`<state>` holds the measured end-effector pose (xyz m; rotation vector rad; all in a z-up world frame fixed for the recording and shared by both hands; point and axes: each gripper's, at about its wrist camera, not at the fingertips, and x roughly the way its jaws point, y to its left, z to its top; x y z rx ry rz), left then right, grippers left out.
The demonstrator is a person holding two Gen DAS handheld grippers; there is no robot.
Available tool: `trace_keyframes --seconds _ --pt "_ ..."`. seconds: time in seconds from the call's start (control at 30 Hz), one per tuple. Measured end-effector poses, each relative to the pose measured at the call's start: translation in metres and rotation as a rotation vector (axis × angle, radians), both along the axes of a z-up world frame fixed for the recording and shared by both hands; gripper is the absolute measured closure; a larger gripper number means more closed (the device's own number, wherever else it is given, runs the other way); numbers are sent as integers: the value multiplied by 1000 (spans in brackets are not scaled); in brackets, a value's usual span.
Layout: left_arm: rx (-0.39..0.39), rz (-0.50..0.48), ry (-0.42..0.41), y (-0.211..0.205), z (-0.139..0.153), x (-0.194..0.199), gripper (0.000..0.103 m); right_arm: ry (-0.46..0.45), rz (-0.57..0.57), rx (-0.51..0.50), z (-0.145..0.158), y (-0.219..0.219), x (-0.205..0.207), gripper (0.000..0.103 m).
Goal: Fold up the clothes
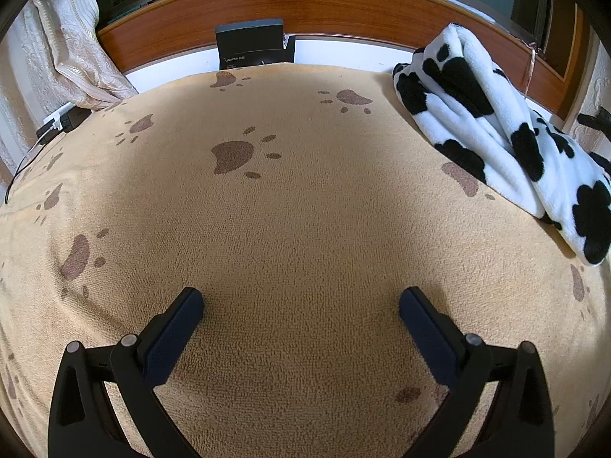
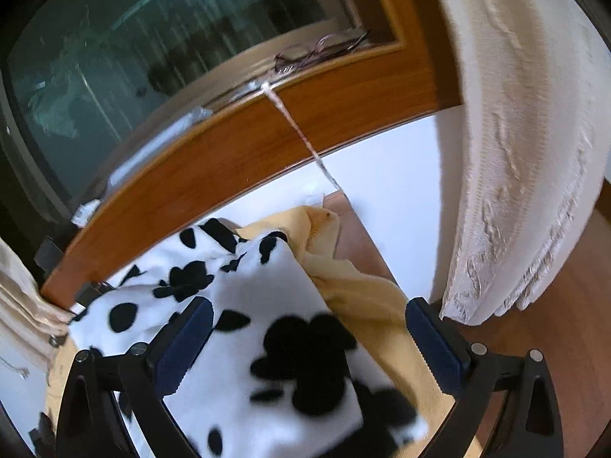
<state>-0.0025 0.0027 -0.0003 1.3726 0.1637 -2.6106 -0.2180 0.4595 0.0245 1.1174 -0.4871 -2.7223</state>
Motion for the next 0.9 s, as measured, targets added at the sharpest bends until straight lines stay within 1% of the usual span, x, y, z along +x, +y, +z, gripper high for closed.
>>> trace_keyframes --seconds 0.07,0.13,0.17,0.2,0.23,0.27,0.4,0.43,0.47,0.5,0.53,0.6,0.63,0.67,0.73,0.9 --pt "-2 0 0 0 0 0 0 -15 22 -7 -5 -5 -15 1" --pt "-2 0 0 0 0 0 0 -33 39 -17 -11 -10 -29 7" --pt "-3 2 -1 0 0 0 0 -43 53 -26 -14 -12 -36 14" --pt "-4 4 -2 0 0 0 0 -54 67 -36 -18 -14 -42 23" --pt "-5 4 -2 0 0 0 0 -68 80 -47 -21 -16 -48 27" --pt "-5 4 -2 0 0 0 0 -81 87 -53 -23 -18 -53 29" --pt "-5 6 -3 0 0 0 0 -115 109 -58 -36 -23 -65 30" --pt "-5 5 -2 0 0 0 0 -122 117 -59 -40 -24 -65 32" --pt "-4 5 -2 0 0 0 0 -128 127 -60 -43 -26 -66 39" --pt "-4 6 -2 0 0 0 0 -134 138 -62 -47 -27 -65 49" --pt "-5 6 -2 0 0 0 0 -137 147 -62 -49 -28 -63 55" --pt "-7 6 -3 0 0 -1 0 -127 150 -61 -48 -29 -58 74" --pt "-7 6 -2 1 0 -1 0 -122 151 -60 -48 -29 -55 78" --pt "-6 8 -2 0 0 -1 0 -114 151 -60 -47 -30 -52 88" --pt "-5 9 -1 0 0 -1 0 -76 146 -64 -38 -31 -41 91" --pt "0 9 1 1 0 -1 0 70 196 -15 16 -53 2 94"
